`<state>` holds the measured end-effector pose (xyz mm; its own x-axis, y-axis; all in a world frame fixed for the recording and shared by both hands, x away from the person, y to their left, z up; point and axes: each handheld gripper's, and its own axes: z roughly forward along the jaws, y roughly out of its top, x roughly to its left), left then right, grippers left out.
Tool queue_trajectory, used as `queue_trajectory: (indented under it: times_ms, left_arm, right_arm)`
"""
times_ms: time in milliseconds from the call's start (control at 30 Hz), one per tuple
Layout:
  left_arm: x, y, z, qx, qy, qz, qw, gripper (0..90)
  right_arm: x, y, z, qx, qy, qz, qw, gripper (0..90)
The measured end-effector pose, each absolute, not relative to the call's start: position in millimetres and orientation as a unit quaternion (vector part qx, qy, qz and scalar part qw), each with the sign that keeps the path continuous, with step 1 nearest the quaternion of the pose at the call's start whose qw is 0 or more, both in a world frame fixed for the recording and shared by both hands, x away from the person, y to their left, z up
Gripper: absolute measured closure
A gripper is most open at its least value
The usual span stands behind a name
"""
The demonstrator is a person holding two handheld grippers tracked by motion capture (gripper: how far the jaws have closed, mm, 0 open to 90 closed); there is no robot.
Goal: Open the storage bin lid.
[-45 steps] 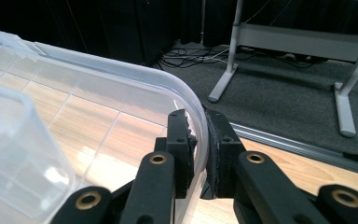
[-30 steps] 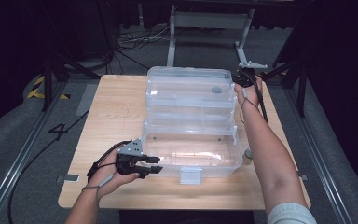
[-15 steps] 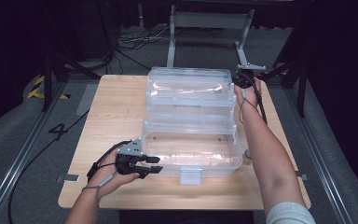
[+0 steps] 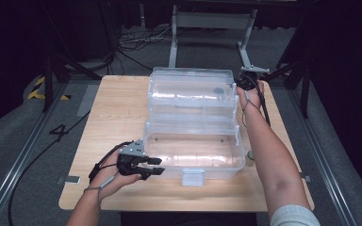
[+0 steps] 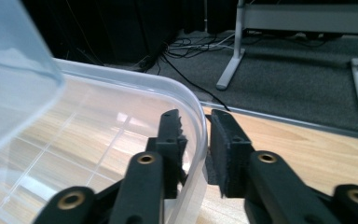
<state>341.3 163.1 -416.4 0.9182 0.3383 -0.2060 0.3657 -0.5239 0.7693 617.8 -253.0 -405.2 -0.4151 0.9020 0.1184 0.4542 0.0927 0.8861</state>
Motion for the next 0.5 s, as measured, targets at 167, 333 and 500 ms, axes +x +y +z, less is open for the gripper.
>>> queue_trajectory:
  times_ms: [167, 333, 500]
  left_arm:
    - [344, 163, -415, 0.873, 0.206, -0.026, 0.442, 58.8]
    - [345, 163, -408, 0.866, 0.198, -0.035, 0.457, 55.8]
    - [346, 168, -395, 0.860, 0.198, -0.024, 0.470, 52.2]
  right_arm:
    - [611, -257, -398, 0.474, 0.697, 0.475, 0.251, 64.4]
    - [599, -265, -386, 0.463, 0.690, 0.495, 0.255, 57.1]
    - [578, -273, -374, 0.442, 0.688, 0.516, 0.255, 52.7]
